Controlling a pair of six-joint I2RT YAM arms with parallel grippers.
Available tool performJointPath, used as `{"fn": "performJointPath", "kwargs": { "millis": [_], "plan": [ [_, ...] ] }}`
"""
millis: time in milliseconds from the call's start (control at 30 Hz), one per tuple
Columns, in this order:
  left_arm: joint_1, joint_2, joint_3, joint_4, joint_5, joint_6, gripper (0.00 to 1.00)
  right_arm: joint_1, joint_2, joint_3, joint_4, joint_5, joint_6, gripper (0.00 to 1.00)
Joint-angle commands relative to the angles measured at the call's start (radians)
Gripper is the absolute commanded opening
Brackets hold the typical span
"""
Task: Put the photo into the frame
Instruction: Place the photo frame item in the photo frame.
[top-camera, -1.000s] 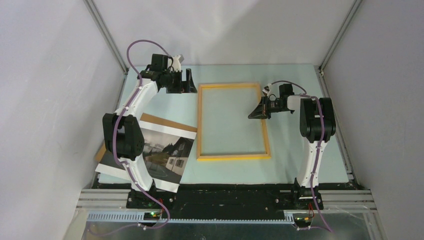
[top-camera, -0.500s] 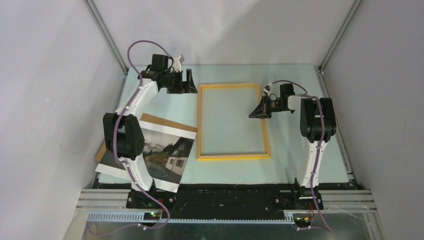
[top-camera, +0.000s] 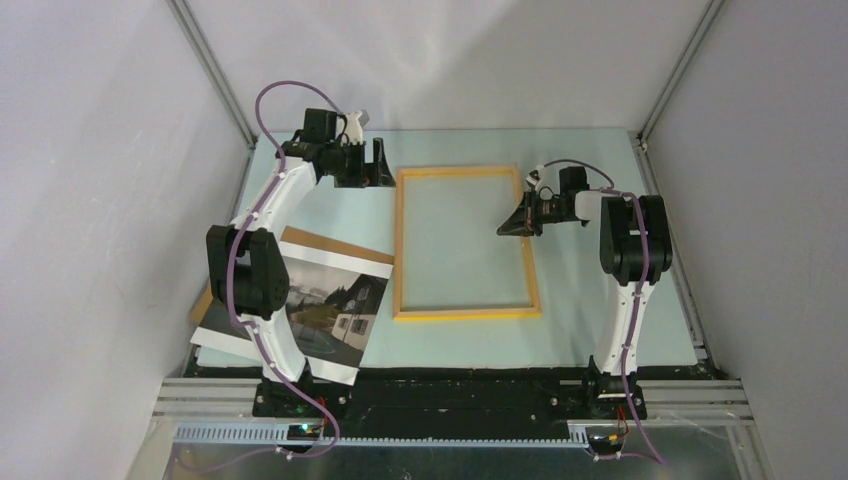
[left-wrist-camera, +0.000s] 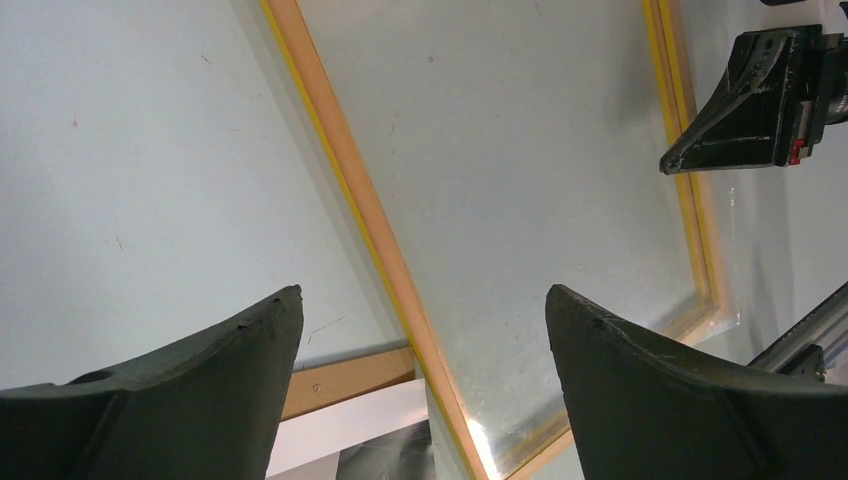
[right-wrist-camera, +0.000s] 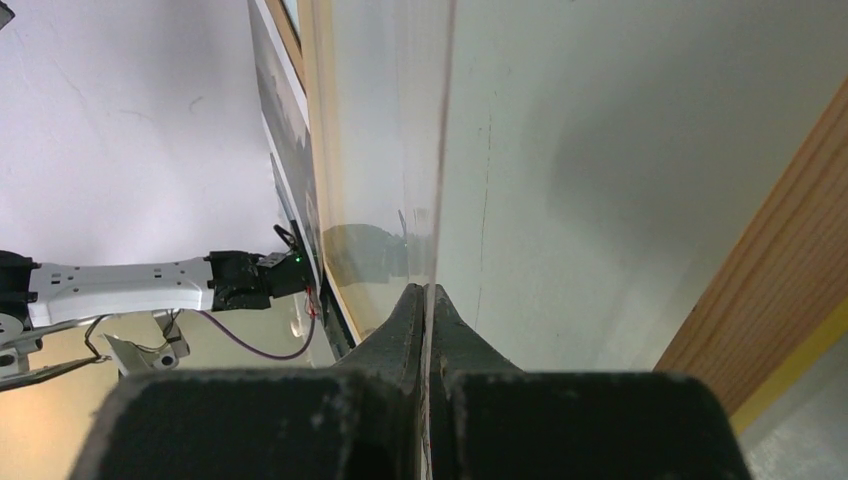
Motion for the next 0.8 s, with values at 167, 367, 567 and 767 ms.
{"fn": "performJointPath", "kwargs": {
  "millis": [167,367,567,767],
  "plan": [
    [0.003,0.006,-0.001,0.026,0.027,-0.012,0.95,0.013,-0.025,0.006,0.053,0.011,-0.027,0.00],
    [0.003,0.005,-0.005,0.027,0.031,-0.011,0.95,0.013,-0.018,0.014,0.047,0.009,-0.041,0.00],
    [0.002,0.009,-0.007,0.027,0.033,-0.010,0.95,0.019,-0.014,0.029,0.031,0.008,-0.067,0.00],
    [0.001,0.012,-0.011,0.027,0.034,-0.010,0.95,0.024,-0.010,0.045,0.018,0.007,-0.076,0.00]
  ]
}}
